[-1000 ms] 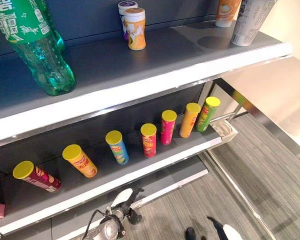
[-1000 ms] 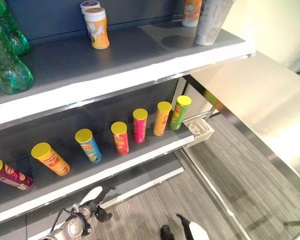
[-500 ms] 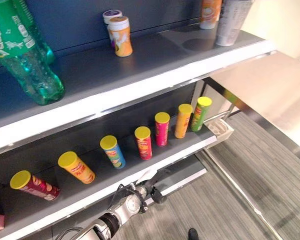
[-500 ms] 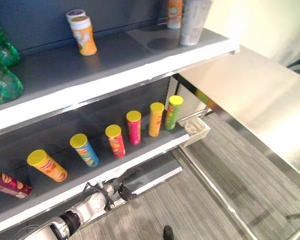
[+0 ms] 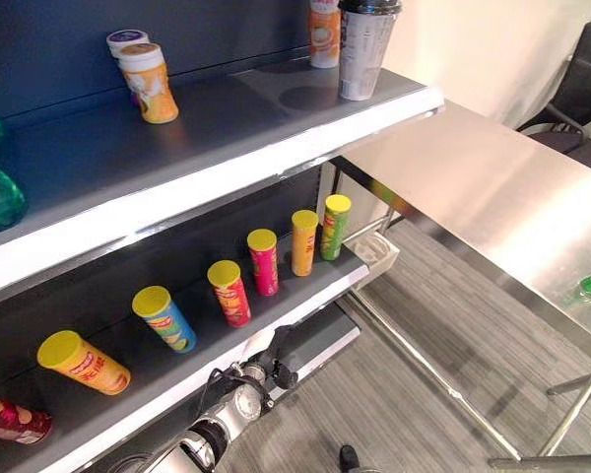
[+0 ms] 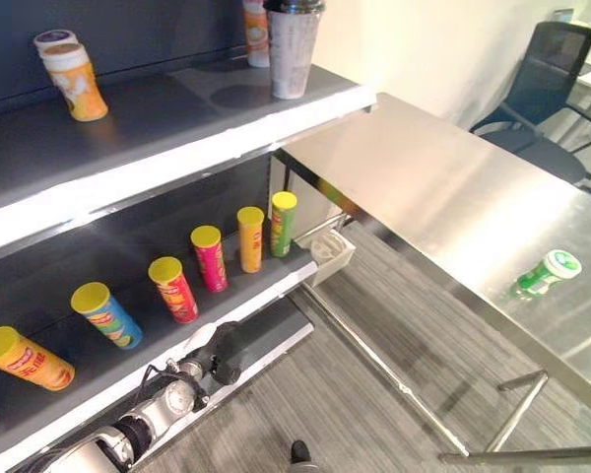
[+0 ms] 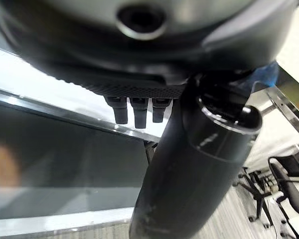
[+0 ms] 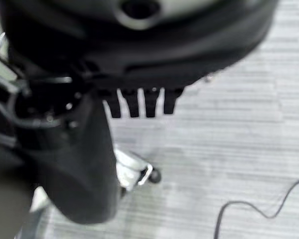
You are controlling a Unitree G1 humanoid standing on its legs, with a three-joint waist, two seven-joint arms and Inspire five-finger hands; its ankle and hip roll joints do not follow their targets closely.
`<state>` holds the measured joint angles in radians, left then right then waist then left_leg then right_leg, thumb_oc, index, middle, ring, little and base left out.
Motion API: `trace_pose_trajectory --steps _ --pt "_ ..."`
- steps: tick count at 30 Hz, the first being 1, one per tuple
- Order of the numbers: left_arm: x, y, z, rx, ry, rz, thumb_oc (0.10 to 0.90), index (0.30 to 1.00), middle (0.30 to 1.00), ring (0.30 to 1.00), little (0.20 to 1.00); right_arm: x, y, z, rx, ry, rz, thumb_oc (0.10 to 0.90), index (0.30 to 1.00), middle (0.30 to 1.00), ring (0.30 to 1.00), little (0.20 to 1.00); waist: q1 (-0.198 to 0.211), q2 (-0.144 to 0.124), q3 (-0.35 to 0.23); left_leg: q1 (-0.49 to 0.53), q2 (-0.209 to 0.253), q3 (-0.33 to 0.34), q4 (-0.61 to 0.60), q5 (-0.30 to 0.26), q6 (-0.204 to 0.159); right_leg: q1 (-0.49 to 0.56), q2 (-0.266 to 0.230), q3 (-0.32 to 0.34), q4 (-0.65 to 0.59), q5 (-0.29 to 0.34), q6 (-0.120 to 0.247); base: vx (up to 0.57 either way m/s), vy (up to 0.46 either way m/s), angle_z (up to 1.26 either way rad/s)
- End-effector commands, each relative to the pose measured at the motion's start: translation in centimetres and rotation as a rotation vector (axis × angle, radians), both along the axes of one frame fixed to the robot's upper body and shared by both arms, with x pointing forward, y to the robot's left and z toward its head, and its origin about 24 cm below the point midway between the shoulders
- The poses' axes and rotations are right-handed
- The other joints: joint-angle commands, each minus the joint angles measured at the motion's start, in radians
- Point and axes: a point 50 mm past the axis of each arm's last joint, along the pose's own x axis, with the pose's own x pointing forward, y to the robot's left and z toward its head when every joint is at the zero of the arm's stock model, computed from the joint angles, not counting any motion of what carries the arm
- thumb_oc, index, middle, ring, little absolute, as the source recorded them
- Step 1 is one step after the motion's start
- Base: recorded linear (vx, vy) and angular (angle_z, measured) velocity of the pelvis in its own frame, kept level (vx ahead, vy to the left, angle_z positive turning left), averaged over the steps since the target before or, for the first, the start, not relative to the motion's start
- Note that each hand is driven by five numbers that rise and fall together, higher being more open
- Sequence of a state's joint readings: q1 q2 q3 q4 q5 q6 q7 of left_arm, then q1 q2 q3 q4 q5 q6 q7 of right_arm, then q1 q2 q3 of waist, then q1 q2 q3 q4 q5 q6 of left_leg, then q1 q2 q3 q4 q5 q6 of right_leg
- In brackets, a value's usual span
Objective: Put the goods on the table back onto the shelves and tidy them up.
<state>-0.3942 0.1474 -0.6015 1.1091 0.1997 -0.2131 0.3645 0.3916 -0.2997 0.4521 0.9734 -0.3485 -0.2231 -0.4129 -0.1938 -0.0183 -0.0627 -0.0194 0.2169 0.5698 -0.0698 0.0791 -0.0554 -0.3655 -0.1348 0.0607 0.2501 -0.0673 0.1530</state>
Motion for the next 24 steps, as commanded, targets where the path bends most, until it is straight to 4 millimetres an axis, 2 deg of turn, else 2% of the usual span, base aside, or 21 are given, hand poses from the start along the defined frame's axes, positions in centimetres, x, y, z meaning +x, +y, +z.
trace_pose_trajectory --steps 1,9,24 --pt "5.8 0.7 5.7 -0.034 -0.259 0.085 0.8 0.9 0.9 0.9 0.9 -2.3 1.5 0.6 0.079 -0.003 0.035 0.8 0.9 0.9 0.9 0.9 -0.02 -0.065 -0.002 0.027 0.052 -0.041 -0.007 -0.037 -0.13 0.177 -0.004 0.011 -0.299 0.148 0.064 0.09 -0.075 -0.2" --pt "7.3 3.7 7.5 0.004 -0.335 0.195 0.8 0.9 0.9 0.9 0.9 -1.7 1.5 0.8 0.099 -0.029 0.084 0.8 0.9 0.9 0.9 0.9 -0.058 -0.068 0.001 0.027 0.103 -0.011 -0.009 -0.011 -0.155 0.14 0.049 0.044 -0.283 0.139 0.048 0.02 -0.092 -0.16" --pt "8.3 7.4 9.3 0.07 -0.398 0.306 0.8 0.9 0.9 0.9 0.9 -1.2 1.4 1.0 0.097 -0.06 0.109 0.8 0.9 0.9 0.9 0.9 -0.058 -0.07 0.005 0.028 0.114 -0.005 -0.01 -0.007 -0.168 0.126 0.062 0.037 -0.275 0.141 0.046 0.01 -0.015 -0.04"
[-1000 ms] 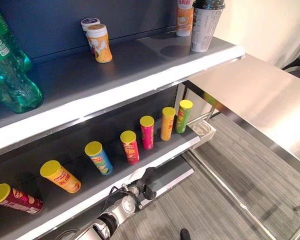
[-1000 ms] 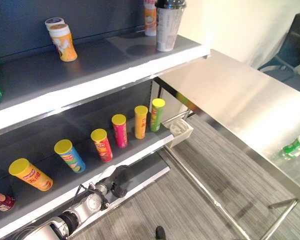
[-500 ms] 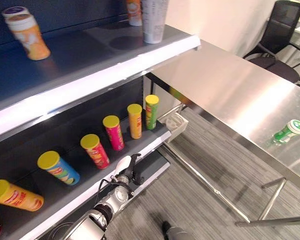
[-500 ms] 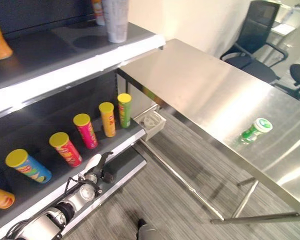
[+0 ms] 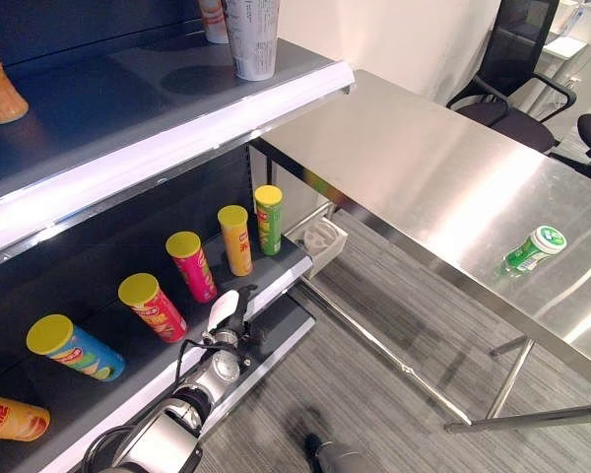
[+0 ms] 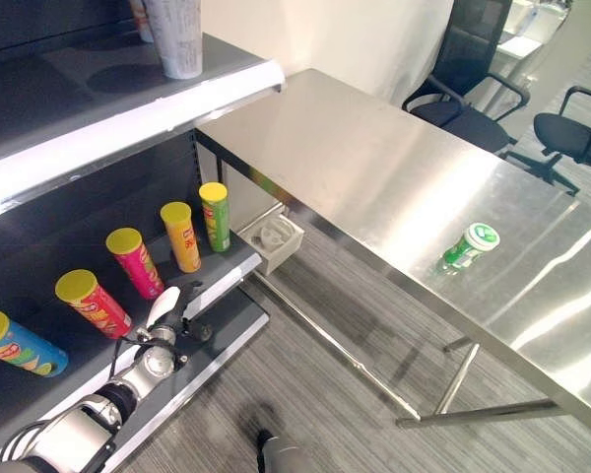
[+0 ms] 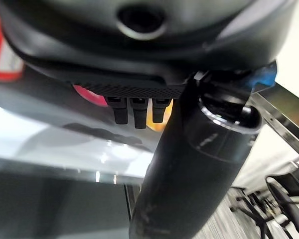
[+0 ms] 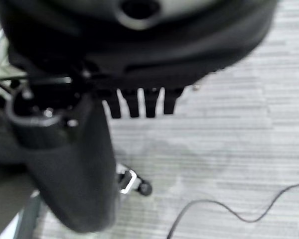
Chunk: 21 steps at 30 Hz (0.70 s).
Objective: Put the goods on the table back onto the shelves and tidy them up.
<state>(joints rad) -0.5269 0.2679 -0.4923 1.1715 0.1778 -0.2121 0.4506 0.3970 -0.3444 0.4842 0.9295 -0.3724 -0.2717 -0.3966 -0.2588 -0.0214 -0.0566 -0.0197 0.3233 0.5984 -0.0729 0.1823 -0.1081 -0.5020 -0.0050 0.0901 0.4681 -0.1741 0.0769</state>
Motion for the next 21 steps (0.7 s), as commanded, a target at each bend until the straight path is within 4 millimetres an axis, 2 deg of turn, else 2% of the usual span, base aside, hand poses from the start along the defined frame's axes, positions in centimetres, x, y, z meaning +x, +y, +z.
trace_pose_trajectory --steps 1,4,15,21 --pt "3.9 1.5 5.4 0.0 -0.234 0.088 0.8 0.9 0.9 0.9 0.9 -1.8 1.6 0.5 0.063 -0.019 0.02 0.8 0.9 0.9 0.9 0.9 0.01 -0.067 0.002 0.027 0.007 -0.034 -0.007 -0.11 -0.115 0.262 -0.069 0.006 -0.493 0.249 0.123 0.01 0.051 0.03" --pt "3.9 2.7 5.5 0.039 -0.234 0.111 0.8 0.9 0.9 0.9 0.9 -1.3 1.4 0.5 0.057 -0.03 0.022 0.8 0.9 0.9 0.9 0.9 0.019 -0.07 0.009 0.026 -0.002 -0.037 -0.007 -0.114 -0.113 0.261 -0.076 0.0 -0.491 0.252 0.126 0.02 0.044 0.04" --pt "4.5 4.3 7.0 0.089 -0.268 0.132 0.8 0.9 0.9 0.9 0.9 -0.7 1.2 0.5 0.055 -0.041 0.034 0.8 0.9 0.9 0.9 0.9 0.018 -0.079 0.039 0.008 -0.013 -0.041 -0.007 -0.118 -0.11 0.237 -0.087 0.0 -0.489 0.264 0.13 0.0 0.004 0.01" --pt "4.7 6.5 8.2 0.138 -0.297 0.19 0.8 0.9 0.9 0.9 0.9 -0.4 1.0 0.6 0.054 -0.056 0.029 0.8 0.9 0.9 0.9 0.9 0.014 -0.091 0.054 -0.006 -0.014 -0.036 -0.006 -0.12 -0.108 0.21 -0.087 0.007 -0.492 0.278 0.132 0.0 0.002 -0.03"
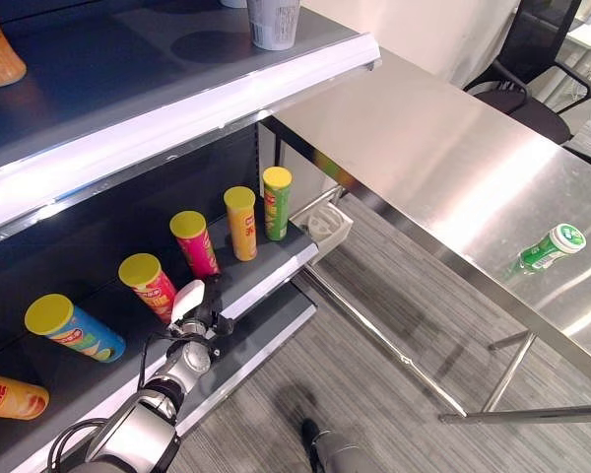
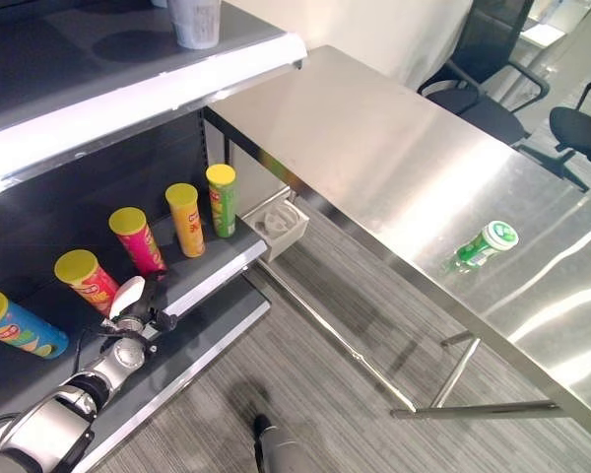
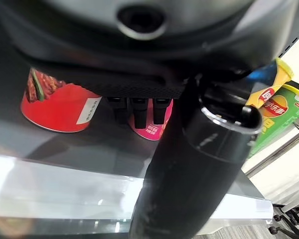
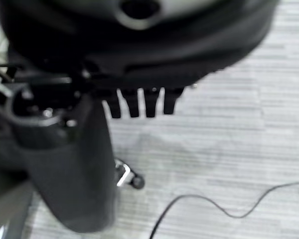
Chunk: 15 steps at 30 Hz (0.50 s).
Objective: Put the goods on the table back onto the shelves and tidy them up.
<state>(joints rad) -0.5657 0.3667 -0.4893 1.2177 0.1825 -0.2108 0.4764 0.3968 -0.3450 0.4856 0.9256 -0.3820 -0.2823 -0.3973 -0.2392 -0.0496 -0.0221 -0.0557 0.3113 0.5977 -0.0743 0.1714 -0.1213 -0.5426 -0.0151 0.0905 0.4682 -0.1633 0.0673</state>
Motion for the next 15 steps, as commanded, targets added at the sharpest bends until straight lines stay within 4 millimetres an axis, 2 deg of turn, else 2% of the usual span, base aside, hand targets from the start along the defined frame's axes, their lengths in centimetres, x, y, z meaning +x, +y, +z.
trace_pose_trajectory --steps 1,7,12,15 --pt "4.0 2.3 6.7 0.035 -0.267 0.099 0.8 0.9 0.9 0.9 0.9 -0.5 0.9 0.6 0.047 -0.046 0.016 0.8 0.9 0.9 0.9 0.9 -0.006 -0.063 0.02 0.03 -0.002 -0.035 -0.005 -0.109 -0.095 0.25 -0.077 0.006 -0.492 0.267 0.141 0.0 0.0 0.0" --pt "4.1 2.9 7.3 0.04 -0.291 0.123 0.8 0.9 0.9 0.9 0.9 -0.4 0.9 0.6 0.047 -0.052 0.012 0.8 0.9 0.9 0.9 0.9 -0.006 -0.068 0.03 0.024 -0.005 -0.035 -0.004 -0.109 -0.094 0.238 -0.077 0.009 -0.492 0.272 0.142 0.0 -0.001 -0.04" --pt "3.9 3.4 7.1 0.042 -0.281 0.14 0.8 0.9 0.9 0.9 0.9 -0.3 0.8 0.7 0.04 -0.059 0.015 0.8 0.9 0.9 0.9 0.9 -0.003 -0.067 0.027 0.028 -0.008 -0.035 -0.003 -0.112 -0.093 0.238 -0.079 0.011 -0.491 0.271 0.141 0.02 0.003 -0.02" --pt "3.8 2.8 6.8 0.035 -0.28 0.119 0.8 0.9 0.9 0.9 0.9 -0.4 0.8 0.7 0.034 -0.065 0.013 0.8 0.9 0.9 0.9 0.9 0.001 -0.065 0.026 0.028 -0.01 -0.04 -0.003 -0.113 -0.092 0.239 -0.08 0.008 -0.489 0.268 0.141 0.0 0.0 0.0"
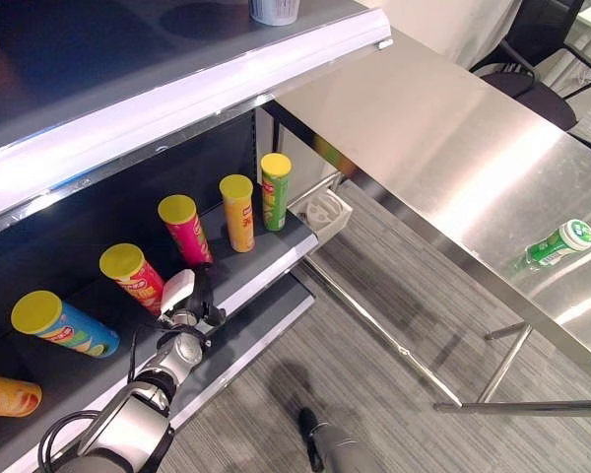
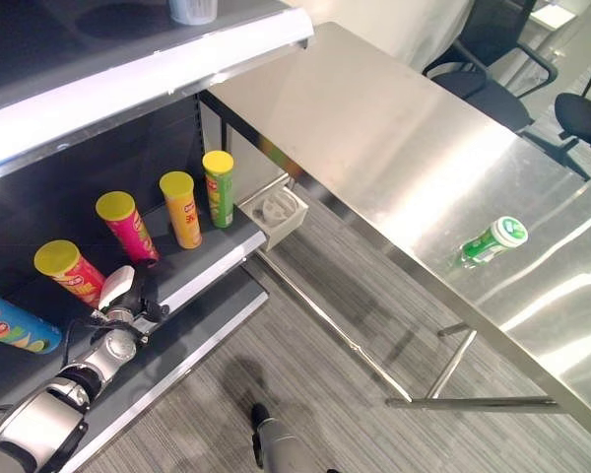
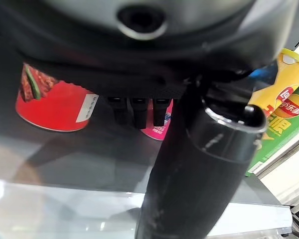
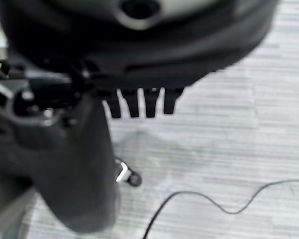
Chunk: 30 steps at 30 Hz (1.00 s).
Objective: Put the goods on the table back onto the shelves and tidy them up.
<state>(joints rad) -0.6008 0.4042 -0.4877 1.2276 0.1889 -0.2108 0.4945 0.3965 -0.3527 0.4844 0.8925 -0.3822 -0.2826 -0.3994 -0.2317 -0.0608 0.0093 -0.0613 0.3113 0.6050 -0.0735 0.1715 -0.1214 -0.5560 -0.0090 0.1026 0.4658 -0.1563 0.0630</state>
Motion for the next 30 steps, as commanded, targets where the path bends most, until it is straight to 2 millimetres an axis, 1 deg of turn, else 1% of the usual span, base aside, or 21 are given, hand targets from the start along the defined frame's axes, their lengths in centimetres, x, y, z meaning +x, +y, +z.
trace_pose_trajectory --steps 1,5,7,8,9,10,11,13,14,15,16,17,20,22,24,27,28,29,30 --pt "2.9 1.5 5.3 -0.008 -0.236 0.091 0.8 0.9 0.9 0.9 0.9 -1.0 0.7 0.5 0.027 -0.033 0.008 0.8 0.9 0.9 0.9 0.9 -0.006 -0.053 -0.006 0.034 -0.01 -0.047 -0.004 -0.113 -0.092 0.253 -0.086 -0.005 -0.487 0.261 0.145 0.0 0.0 0.0" --pt "2.7 0.7 4.6 -0.02 -0.221 0.07 0.8 0.9 0.9 0.9 0.9 -1.1 0.6 0.5 0.021 -0.033 0.002 0.8 0.9 0.9 0.9 0.9 -0.002 -0.051 -0.009 0.035 -0.013 -0.052 -0.004 -0.115 -0.09 0.257 -0.088 -0.008 -0.487 0.259 0.145 0.0 0.0 0.0" --pt "2.7 0.1 4.4 -0.036 -0.221 0.057 0.8 0.9 0.9 0.9 0.9 -1.1 0.6 0.5 0.018 -0.035 -0.002 0.8 0.9 0.9 0.9 0.9 -0.002 -0.05 -0.012 0.037 -0.016 -0.054 -0.004 -0.116 -0.089 0.26 -0.088 -0.008 -0.486 0.257 0.145 0.01 0.007 0.03" --pt "2.6 -0.6 4.0 -0.052 -0.222 0.038 0.8 0.9 0.9 0.9 0.9 -1.0 0.6 0.5 0.018 -0.039 -0.012 0.8 0.9 0.9 0.9 0.9 0.0 -0.049 -0.015 0.039 -0.019 -0.056 -0.004 -0.118 -0.089 0.263 -0.09 -0.009 -0.486 0.256 0.145 0.01 0.012 0.05" --pt "2.6 -0.6 4.0 -0.052 -0.221 0.038 0.8 0.9 0.9 0.9 0.9 -1.0 0.6 0.5 0.017 -0.039 -0.012 0.8 0.9 0.9 0.9 0.9 0.001 -0.049 -0.015 0.039 -0.019 -0.056 -0.004 -0.118 -0.089 0.263 -0.09 -0.009 -0.486 0.256 0.145 0.01 0.017 0.06" --pt "2.4 -1.5 3.5 -0.066 -0.213 0.01 0.8 0.9 0.9 0.9 0.9 -1.1 0.5 0.4 0.015 -0.036 -0.026 0.8 0.9 0.9 0.9 0.9 0.005 -0.047 -0.018 0.041 -0.021 -0.059 -0.004 -0.119 -0.087 0.268 -0.092 -0.011 -0.487 0.254 0.146 0.01 0.008 0.05" --pt "2.4 -1.5 3.4 -0.066 -0.212 0.01 0.8 0.9 0.9 0.9 0.9 -1.1 0.5 0.4 0.015 -0.035 -0.026 0.8 0.9 0.9 0.9 0.9 0.005 -0.047 -0.019 0.041 -0.021 -0.059 -0.004 -0.119 -0.087 0.269 -0.093 -0.011 -0.487 0.254 0.146 0.01 0.019 0.05" --pt "1.7 -2.8 2.3 -0.084 -0.188 -0.033 0.8 0.9 0.9 0.9 0.9 -1.0 0.5 0.4 0.011 -0.035 -0.049 0.8 0.9 0.9 0.9 0.9 0.013 -0.044 -0.023 0.043 -0.025 -0.066 -0.004 -0.12 -0.086 0.277 -0.098 -0.015 -0.488 0.252 0.147 -0.03 -0.007 0.07" --pt "1.5 -3.0 2.0 -0.086 -0.181 -0.045 0.8 0.9 0.9 0.9 0.9 -1.0 0.5 0.4 0.01 -0.037 -0.053 0.8 0.9 0.9 0.9 0.9 0.014 -0.051 -0.02 0.034 -0.026 -0.057 0.001 -0.098 -0.078 0.27 -0.099 -0.018 -0.485 0.268 0.14 -0.08 -0.037 0.13" --pt "1.5 -3.0 2.0 -0.086 -0.181 -0.045 0.8 0.9 0.9 0.9 0.9 -1.0 0.5 0.4 0.01 -0.036 -0.053 0.8 0.9 0.9 0.9 0.9 0.014 -0.051 -0.02 0.034 -0.026 -0.057 0.001 -0.098 -0.078 0.27 -0.099 -0.018 -0.485 0.268 0.14 -0.08 -0.012 0.14" --pt "0.8 -3.7 1.1 -0.08 -0.151 -0.084 0.8 0.9 0.9 0.9 0.9 -0.8 0.4 0.3 0.005 -0.038 -0.069 0.8 0.9 0.9 0.9 0.9 0.019 -0.047 -0.025 0.038 -0.031 -0.062 0.001 -0.1 -0.076 0.277 -0.102 -0.021 -0.485 0.266 0.14 0.01 0.039 0.07" --pt "0.4 -3.9 0.6 -0.075 -0.133 -0.101 0.8 0.9 0.9 0.9 0.9 -0.8 0.3 0.3 0.002 -0.038 -0.074 0.8 0.9 0.9 0.9 0.9 0.022 -0.045 -0.027 0.041 -0.033 -0.063 0.001 -0.102 -0.075 0.281 -0.104 -0.025 -0.484 0.264 0.141 0.01 0.049 0.02" --pt "-0.3 -4.0 -0.3 -0.066 -0.1 -0.112 0.8 0.9 0.9 0.9 0.9 -0.7 0.3 0.2 0.002 -0.038 -0.081 0.8 0.9 0.9 0.9 0.9 0.029 -0.043 -0.033 0.047 -0.037 -0.065 0.001 -0.104 -0.072 0.287 -0.108 -0.027 -0.483 0.263 0.143 0.0 0.013 0.04" --pt "-0.6 -3.6 -0.7 -0.049 -0.074 -0.101 0.8 0.9 0.9 0.9 0.9 -0.7 0.3 0.2 0.0 -0.032 -0.084 0.8 0.9 0.9 0.9 0.9 0.032 -0.041 -0.039 0.054 -0.041 -0.068 0.0 -0.107 -0.07 0.299 -0.112 -0.028 -0.484 0.261 0.143 0.01 0.026 0.06" --pt "-0.5 -3.2 -0.6 -0.047 -0.072 -0.083 0.8 0.9 0.9 0.9 0.9 -0.7 0.2 0.1 -0.001 -0.028 -0.088 0.8 0.9 0.9 0.9 0.9 0.03 -0.04 -0.043 0.057 -0.042 -0.067 -0.002 -0.106 -0.071 0.303 -0.113 -0.029 -0.485 0.261 0.144 0.0 0.019 0.09" --pt "-0.1 -3.4 -0.1 -0.074 -0.091 -0.082 0.8 0.9 0.9 0.9 0.9 -0.7 0.1 0.1 -0.001 -0.022 -0.104 0.8 0.9 0.9 0.9 0.9 0.033 -0.037 -0.047 0.057 -0.045 -0.074 -0.002 -0.106 -0.071 0.308 -0.115 -0.028 -0.487 0.263 0.145 -0.01 0.011 0.09" --pt "0.0 -3.9 0.0 -0.082 -0.096 -0.102 0.8 0.9 0.9 0.9 0.9 -0.7 0.0 0.1 -0.005 -0.018 -0.113 0.8 0.9 0.9 0.9 0.9 0.035 -0.035 -0.048 0.058 -0.046 -0.076 -0.002 -0.107 -0.07 0.311 -0.117 -0.029 -0.487 0.262 0.145 -0.02 0.03 0.04" --pt "-0.3 -5.4 -0.2 -0.093 -0.095 -0.19 0.8 0.9 0.9 0.9 0.9 -0.6 -0.3 0.0 -0.017 -0.016 -0.143 0.8 0.9 0.9 0.9 0.9 0.044 -0.026 -0.05 0.062 -0.052 -0.084 -0.001 -0.11 -0.067 0.319 -0.119 -0.029 -0.487 0.261 0.146 -0.01 0.047 0.06" --pt "-0.8 -6.3 -0.4 -0.104 -0.094 -0.244 0.8 0.9 0.9 0.9 0.9 -0.6 -0.5 -0.1 -0.023 -0.016 -0.165 0.8 0.9 0.9 0.9 0.9 0.052 -0.019 -0.051 0.066 -0.055 -0.087 -0.001 -0.112 -0.065 0.324 -0.121 -0.031 -0.487 0.26 0.146 -0.01 0.056 0.07"
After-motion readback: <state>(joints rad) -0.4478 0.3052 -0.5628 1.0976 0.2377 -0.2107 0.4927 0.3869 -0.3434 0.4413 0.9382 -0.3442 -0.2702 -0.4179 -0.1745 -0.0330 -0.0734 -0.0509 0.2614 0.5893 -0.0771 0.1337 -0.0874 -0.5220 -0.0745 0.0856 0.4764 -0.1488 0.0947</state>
